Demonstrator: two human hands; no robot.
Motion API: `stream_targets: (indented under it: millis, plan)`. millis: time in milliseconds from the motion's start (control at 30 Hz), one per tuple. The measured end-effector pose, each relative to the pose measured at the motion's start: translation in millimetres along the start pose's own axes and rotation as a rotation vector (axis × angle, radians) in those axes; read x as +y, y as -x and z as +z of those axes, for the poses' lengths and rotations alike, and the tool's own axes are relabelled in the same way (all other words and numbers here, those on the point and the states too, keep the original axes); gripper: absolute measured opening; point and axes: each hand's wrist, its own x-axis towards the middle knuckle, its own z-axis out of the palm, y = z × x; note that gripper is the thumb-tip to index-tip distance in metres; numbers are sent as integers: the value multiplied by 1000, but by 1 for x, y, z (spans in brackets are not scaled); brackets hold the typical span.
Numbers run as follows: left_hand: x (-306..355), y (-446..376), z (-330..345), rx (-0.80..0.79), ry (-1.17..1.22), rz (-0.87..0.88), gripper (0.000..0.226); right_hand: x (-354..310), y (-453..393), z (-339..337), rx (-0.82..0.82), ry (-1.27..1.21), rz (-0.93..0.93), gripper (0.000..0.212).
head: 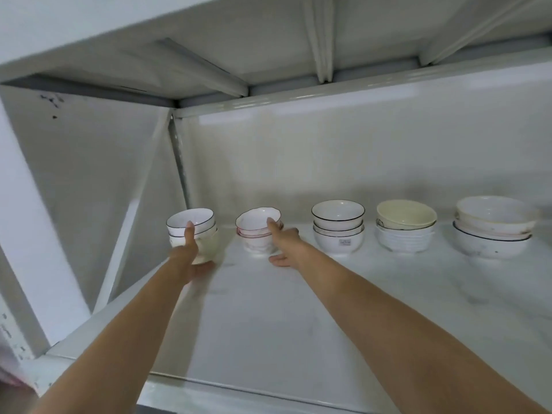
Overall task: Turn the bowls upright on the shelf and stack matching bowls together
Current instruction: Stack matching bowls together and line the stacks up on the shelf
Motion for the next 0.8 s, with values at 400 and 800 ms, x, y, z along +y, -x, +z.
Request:
stream_targets:
  millis: [400, 800]
  plan:
    - [43, 13, -4, -82, 13, -158, 75, -2, -23, 29, 39, -209, -4, 84]
    - [41, 9, -8, -176, 86, -204, 58, 4, -28, 43, 180, -279, -34, 62]
